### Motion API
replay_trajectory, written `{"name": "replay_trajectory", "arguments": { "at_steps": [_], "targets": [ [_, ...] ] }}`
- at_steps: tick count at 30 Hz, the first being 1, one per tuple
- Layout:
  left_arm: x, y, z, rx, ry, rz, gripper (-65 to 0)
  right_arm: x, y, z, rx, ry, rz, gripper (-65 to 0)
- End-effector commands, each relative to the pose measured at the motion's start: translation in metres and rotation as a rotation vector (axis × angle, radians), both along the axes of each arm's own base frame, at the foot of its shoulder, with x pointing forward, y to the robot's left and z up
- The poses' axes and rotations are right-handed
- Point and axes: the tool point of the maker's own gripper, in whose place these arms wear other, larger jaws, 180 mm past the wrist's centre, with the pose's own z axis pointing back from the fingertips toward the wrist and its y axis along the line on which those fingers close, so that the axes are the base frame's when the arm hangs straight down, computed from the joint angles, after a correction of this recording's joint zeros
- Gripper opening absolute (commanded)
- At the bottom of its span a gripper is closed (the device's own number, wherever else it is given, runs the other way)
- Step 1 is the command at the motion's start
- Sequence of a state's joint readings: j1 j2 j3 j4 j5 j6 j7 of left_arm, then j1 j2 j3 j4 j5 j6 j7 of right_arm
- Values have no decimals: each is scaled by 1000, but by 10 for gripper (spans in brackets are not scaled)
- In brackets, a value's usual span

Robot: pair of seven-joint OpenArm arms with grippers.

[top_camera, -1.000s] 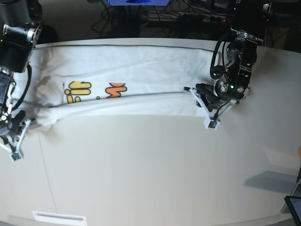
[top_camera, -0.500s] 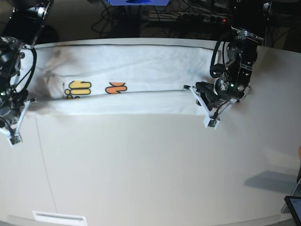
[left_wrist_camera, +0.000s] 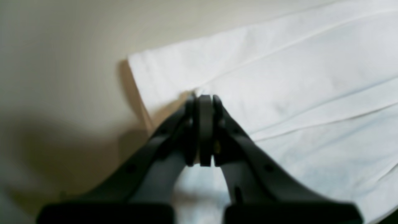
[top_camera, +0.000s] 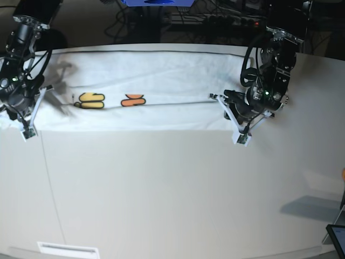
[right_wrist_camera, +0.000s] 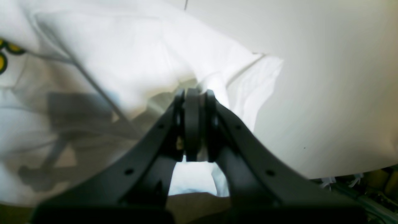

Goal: Fold the T-shirt properly
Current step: 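Pull the right gripper's end of the fold to straighten it, then open both grippers and lift them off the folded shirt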

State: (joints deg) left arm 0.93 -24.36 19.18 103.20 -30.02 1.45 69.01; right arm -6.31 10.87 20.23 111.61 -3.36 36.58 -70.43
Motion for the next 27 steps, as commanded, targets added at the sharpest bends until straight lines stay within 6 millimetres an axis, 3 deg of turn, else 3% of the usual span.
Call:
{"name": "replay_trajectory", "arguments": {
  "at_steps": [1,8,15,21,27],
  "targets": [
    [9,3,14,9,-42,-4,-650,2,-7,10,-32,-23,-3,-647],
    [11,10,27,41,-71,-27,-650,-14,-9,4,-41,11,-6,-647],
    [10,19,28,70,-67,-36,-650,-27,-30,7,-56,13,-71,-647],
    [9,18,27,69,-64,-41,-650,-37,-27,-1,-49,44,-66,-647],
    [-5,11,31,75,-25,-70,-650,-42,-19,-9,-25,57,-72,-647]
  ]
}}
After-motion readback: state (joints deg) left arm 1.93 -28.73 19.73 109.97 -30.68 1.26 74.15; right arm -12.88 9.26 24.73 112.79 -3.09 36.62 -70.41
